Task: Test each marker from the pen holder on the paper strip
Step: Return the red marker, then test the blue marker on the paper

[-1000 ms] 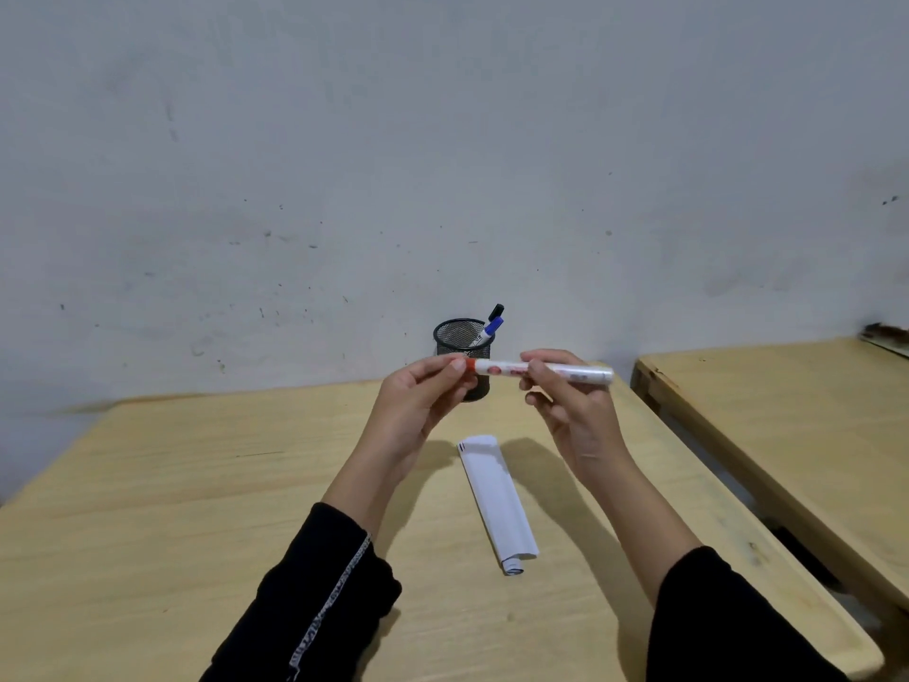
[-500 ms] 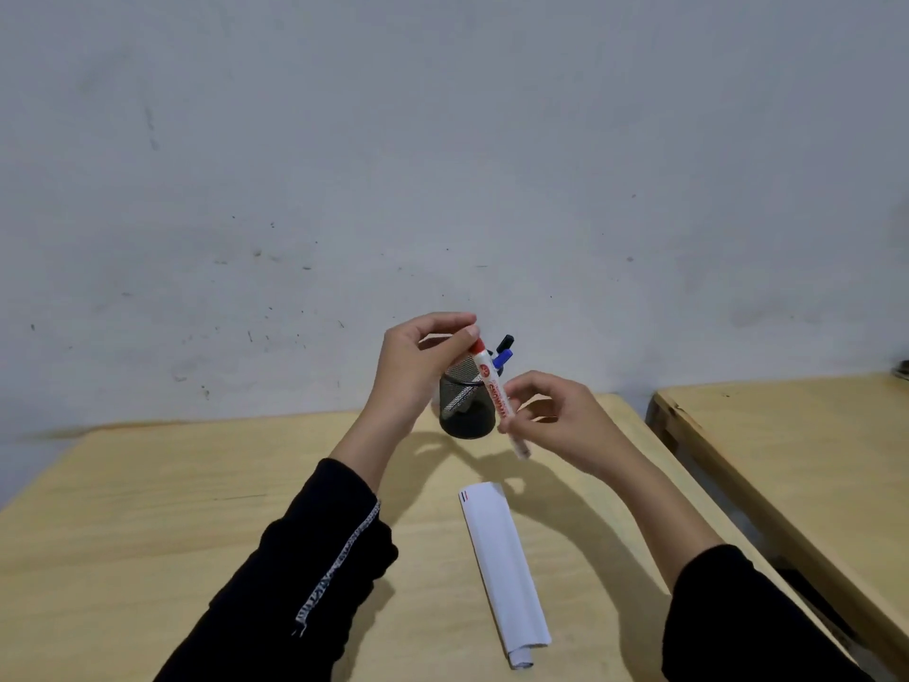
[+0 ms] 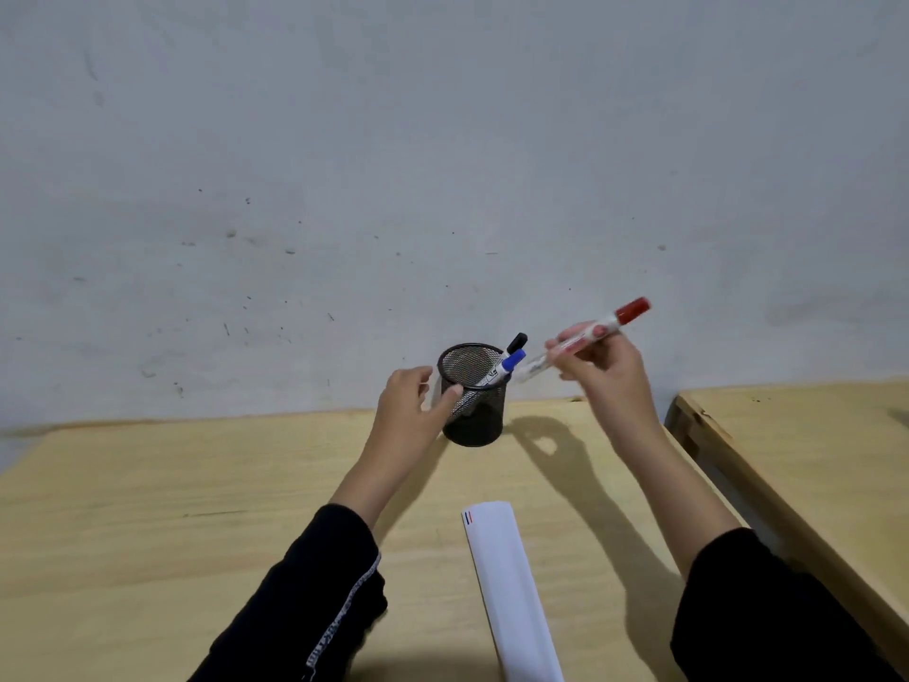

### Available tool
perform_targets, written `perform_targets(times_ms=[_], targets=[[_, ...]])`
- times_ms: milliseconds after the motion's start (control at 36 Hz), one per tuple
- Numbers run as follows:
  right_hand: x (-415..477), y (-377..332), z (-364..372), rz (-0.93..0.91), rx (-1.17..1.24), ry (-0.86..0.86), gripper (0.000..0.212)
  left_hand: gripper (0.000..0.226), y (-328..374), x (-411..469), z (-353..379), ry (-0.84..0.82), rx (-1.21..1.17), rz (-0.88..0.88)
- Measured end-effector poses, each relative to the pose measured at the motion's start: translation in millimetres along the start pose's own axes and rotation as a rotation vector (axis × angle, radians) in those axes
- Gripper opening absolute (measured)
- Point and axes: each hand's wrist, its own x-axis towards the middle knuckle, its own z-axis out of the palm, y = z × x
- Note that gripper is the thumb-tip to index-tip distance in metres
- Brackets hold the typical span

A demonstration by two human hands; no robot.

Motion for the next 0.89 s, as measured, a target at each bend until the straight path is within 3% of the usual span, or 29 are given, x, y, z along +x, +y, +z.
perform_targets(times_ms=[111,194,278,333,417,556,694,889], targets=[[19,1,-6,0.029,0.14,0.159,0.018,0.072,-20,-1,15,-0.065,-0.055,-0.081],[32,7,-3,0.056,0.177,0.203,0.021,0.065,-24,-1,24,-0.1,-0.126,-0.057],[44,14,6,0.109,0.202,0.159,0.015,0.052,-27,3,33,-0.103,-0.189,-0.015],[52,18,14,0.173,0.263,0.102,0.006,0.052,-30,5,39,-0.093,-0.201,-0.013],[58,23,23,0.244,0.245,0.021,0.012,0.062,-33,8,46,-0.066,-0.201,-0.012],[63,33,25,0.245,0.081,-0.059,0.009,0.064,-39,13,50,-0.033,-0.229,-0.02],[67,30,25,0.211,-0.008,-0.092,0.02,0.071,-44,12,52,-0.028,-0.256,-0.038],[66,23,31,0.233,-0.023,-0.186,0.009,0.064,-46,11,52,-0.023,-0.279,-0.021]])
